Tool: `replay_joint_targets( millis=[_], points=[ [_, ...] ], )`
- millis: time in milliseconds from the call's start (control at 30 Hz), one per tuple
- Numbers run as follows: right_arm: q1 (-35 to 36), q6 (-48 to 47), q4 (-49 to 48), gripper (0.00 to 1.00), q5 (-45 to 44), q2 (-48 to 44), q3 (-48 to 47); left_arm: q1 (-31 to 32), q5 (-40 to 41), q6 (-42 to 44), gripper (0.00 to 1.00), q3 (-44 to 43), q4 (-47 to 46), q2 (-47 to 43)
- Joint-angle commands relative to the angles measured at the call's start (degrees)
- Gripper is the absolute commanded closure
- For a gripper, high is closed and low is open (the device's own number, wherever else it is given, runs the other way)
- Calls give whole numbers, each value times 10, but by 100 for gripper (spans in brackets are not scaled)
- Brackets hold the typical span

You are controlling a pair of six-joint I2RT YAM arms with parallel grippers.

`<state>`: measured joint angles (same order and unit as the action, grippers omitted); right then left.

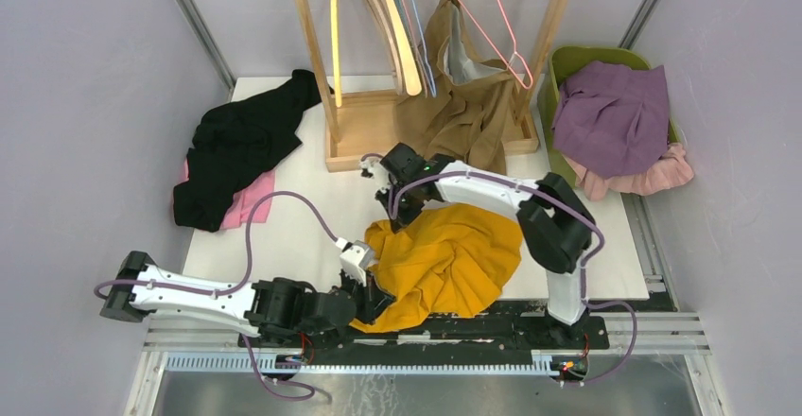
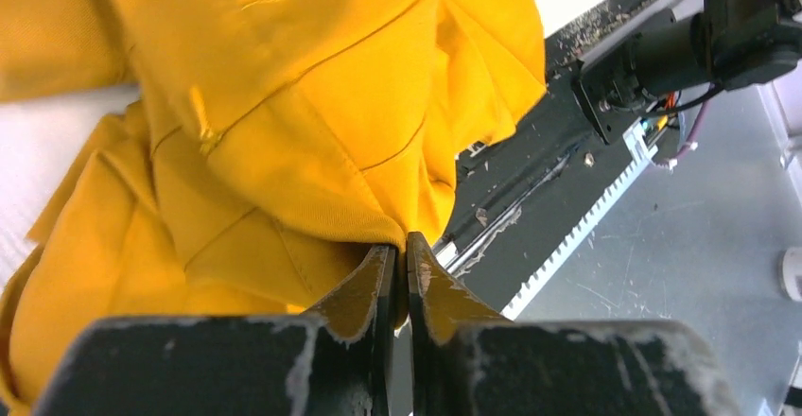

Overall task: Place the skirt on the hanger
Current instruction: Flatten out the skirt at the center of the board.

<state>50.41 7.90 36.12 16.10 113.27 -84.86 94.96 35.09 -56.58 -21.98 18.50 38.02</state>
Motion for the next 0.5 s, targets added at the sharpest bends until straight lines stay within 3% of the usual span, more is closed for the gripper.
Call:
replay_joint_targets(
  millis=[0,400,467],
  points=[
    [-18,31,-62,99,-106,-102,57,4,45,-84,86,-18,67,-36],
    [-61,130,-28,99,-194,-339,281,3,28,-150,85,-22,126,7],
    [-61,136,-3,89,-173,-355,287,3,16,-153,85,-18,120,19]
  ],
)
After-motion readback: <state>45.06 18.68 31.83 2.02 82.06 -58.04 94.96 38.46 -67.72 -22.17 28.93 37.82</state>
